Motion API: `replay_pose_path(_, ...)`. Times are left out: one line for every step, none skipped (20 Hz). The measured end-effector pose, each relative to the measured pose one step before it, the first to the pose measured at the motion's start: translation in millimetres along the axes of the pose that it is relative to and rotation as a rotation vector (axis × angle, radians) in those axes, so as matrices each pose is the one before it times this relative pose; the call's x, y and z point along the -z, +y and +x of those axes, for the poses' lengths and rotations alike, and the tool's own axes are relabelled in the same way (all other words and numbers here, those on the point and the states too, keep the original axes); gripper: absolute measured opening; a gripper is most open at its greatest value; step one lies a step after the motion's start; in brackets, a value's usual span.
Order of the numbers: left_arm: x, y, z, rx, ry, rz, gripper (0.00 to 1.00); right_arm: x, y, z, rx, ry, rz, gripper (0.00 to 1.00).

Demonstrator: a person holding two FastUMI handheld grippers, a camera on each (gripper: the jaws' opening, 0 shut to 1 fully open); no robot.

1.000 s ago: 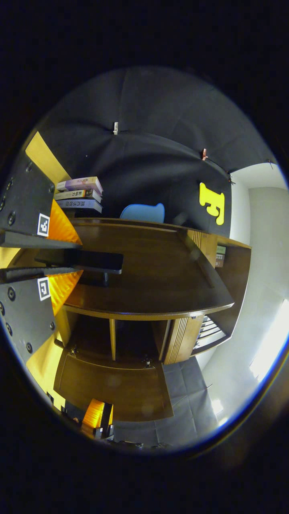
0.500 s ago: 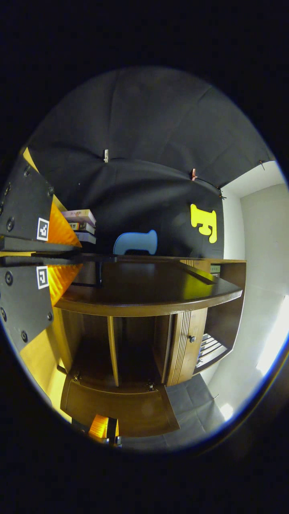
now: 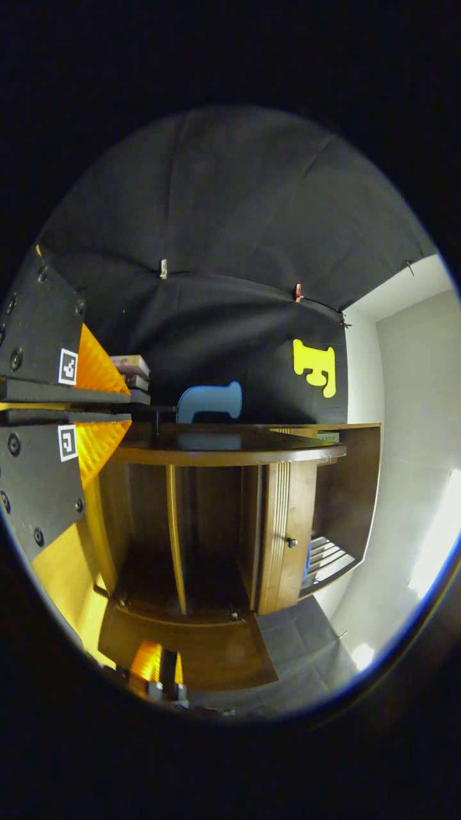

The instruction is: Open the right door of the double-door shoe cabinet with the right hand, and open the left door with the left hand.

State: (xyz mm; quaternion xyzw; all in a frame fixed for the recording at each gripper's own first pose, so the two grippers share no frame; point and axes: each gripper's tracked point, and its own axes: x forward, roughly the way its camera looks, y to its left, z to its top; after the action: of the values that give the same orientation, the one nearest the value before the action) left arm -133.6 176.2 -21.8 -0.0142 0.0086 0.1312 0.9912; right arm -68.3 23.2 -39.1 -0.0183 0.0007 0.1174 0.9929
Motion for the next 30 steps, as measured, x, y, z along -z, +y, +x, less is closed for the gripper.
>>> replay_pose_path(-4.41, -8.90, -7.07, 0.02464, -0.00105, -0.02713, 0.08, 0.86, -0.14, 0.58, -0.00365, 0.00323, 0.00888, 0.95)
replay_pose_path(-5.72, -11.19, -5.37, 0.02733, -0.00240, -0.01624, 0.08, 1.00, -1.15, -0.33, 0.00158, 0.00392, 0.01029, 0.95)
replay_pose_path(-3.07, -13.54, -3.69, 0.03246, 0.00086, 0.00461, 0.08, -1.87, -0.89, -1.79, 0.01079, 0.00087, 0.01009, 0.95)
replay_pose_path(-6.19, -13.79, -0.22, 0.03062, -0.02210, 0.01570, 0.07, -1.57, -1.77, -0.74, 0.01552, -0.00122, 0.00960, 0.94)
replay_pose_path(-8.42, -14.59, 3.11, 0.02932, -0.02919, 0.01137, 0.14, -0.78, -2.90, -1.15, 0.01792, -0.00037, 0.00999, 0.95)
replay_pose_path(-3.48, -14.68, 4.17, 0.03168, -0.01308, -0.00035, 0.25, 1.51, -3.27, -2.34, 0.01685, 0.00472, 0.00937, 0.95)
replay_pose_path(3.96, -14.03, 6.13, 0.02725, -0.00143, -0.00996, 0.37, -0.52, -4.53, -2.50, 0.01352, 0.00737, 0.00741, 0.95)
replay_pose_path(1.51, -14.11, 5.38, 0.03484, 0.00042, -0.01686, 0.48, -1.22, -6.81, 0.13, 0.01606, 0.00799, 0.00356, 0.95)
replay_pose_path(0.51, -13.79, 6.27, 0.03127, -0.00163, -0.01671, 0.60, -1.65, -6.49, -1.69, 0.01999, 0.00254, -0.00333, 0.95)
replay_pose_path(-1.07, -7.97, 7.87, 0.01780, -0.00405, -0.01135, 0.72, -2.47, -8.57, -2.59, 0.02298, -0.00438, -0.00956, 0.95)
replay_pose_path(-1.07, -5.33, 1.64, 0.01252, 0.00209, -0.00237, 0.84, -3.09, -6.83, -1.73, 0.02389, -0.00765, -0.01332, 0.95)
replay_pose_path(1.64, -0.79, 8.16, -0.00638, 0.00252, -0.00057, 0.96, -3.44, -5.58, -0.13, 0.02301, -0.00547, -0.01204, 0.95)
replay_pose_path(1.59, -0.06, 4.99, -0.01265, 0.00323, -0.00181, 0.95, -2.02, -4.83, -0.38, 0.01836, -0.00222, -0.00911, 0.95)
replay_pose_path(0.60, 0.07, 3.79, -0.01213, 0.00220, -0.00375, 0.96, -1.82, -3.18, 0.64, 0.01124, 0.00019, -0.00519, 0.95)
replay_pose_path(2.11, -1.61, 5.22, -0.00593, 0.00405, -0.00250, 0.96, -1.92, -2.80, 0.04, 0.00776, -0.00139, 0.00067, 0.95)
replay_pose_path(2.77, -1.28, 3.73, -0.00367, 0.00932, -0.00017, 0.96, -2.74, -2.57, -0.06, 0.00496, -0.00197, 0.00290, 0.95)
replay_pose_path(4.96, -0.57, 2.63, -0.00430, 0.01206, 0.00330, 0.95, -1.58, -2.41, -0.64, 0.00506, -0.00169, 0.00276, 0.95)
replay_pose_path(2.63, -0.67, 2.69, -0.00384, 0.00792, 0.00410, 0.95, -0.42, -2.78, -0.06, 0.00681, -0.00137, 0.00020, 0.95)
replay_pose_path(1.17, -0.57, 3.44, -0.00201, 0.00202, 0.00208, 0.95, -0.27, -2.19, -0.25, 0.00831, 0.00094, -0.00239, 0.95)
replay_pose_path(0.23, -2.00, 2.21, 0.00330, 0.00058, 0.00268, 0.96, -0.10, -3.97, -0.28, 0.00909, 0.00071, -0.00253, 0.96)
replay_pose_path(1.30, -2.06, 1.65, 0.00471, 0.00165, 0.00527, 0.95, -0.38, -2.87, 0.15, 0.00884, 0.00161, -0.00112, 0.96)
replay_pose_path(-0.03, -1.46, 1.37, 0.00377, -0.00018, 0.00727, 0.95, -0.87, -1.51, -0.60, 0.00403, 0.00045, 0.00031, 0.95)
replay_pose_path(0.15, -1.68, 1.49, 0.00070, -0.00200, 0.01007, 0.95, -0.89, -0.13, 0.15, 0.00060, -0.00103, 0.00078, 0.96)
replay_pose_path(-0.33, -1.28, 0.59, 0.00050, -0.00219, 0.00998, 0.97, -0.11, -0.40, -0.75, 0.00126, -0.00159, 0.00073, 0.96)
replay_pose_path(0.23, -1.24, 1.04, -0.00183, -0.00141, 0.01077, 0.95, -0.92, -1.10, 0.25, 0.00199, -0.00245, -0.00014, 0.96)
replay_pose_path(0.58, -1.68, 0.42, -0.00027, 0.00045, 0.00868, 0.96, -0.59, -1.09, 0.81, 0.00147, -0.00151, -0.00025, 0.96)
replay_pose_path(0.89, -0.82, 0.40, -0.00094, 0.00163, 0.00801, 0.96, -0.44, 0.24, 0.00, 0.00069, -0.00086, -0.00082, 0.95)
replay_pose_path(0.14, 0.03, 0.39, -0.00222, 0.00034, 0.00499, 0.95, -0.22, -0.24, 0.54, 0.00002, 0.00007, -0.00040, 0.96)
replay_pose_path(6.24, -0.77, 0.44, -0.00182, -0.00161, 0.00020, 0.95, -0.75, 0.08, 0.76, -0.00166, 0.00037, -0.00150, 0.96)
replay_pose_path(1.18, -0.74, 0.95, 0.00060, 0.00015, -0.00470, 0.95, 0.21, 0.44, -0.36, -0.00124, 0.00121, -0.00171, 0.96)
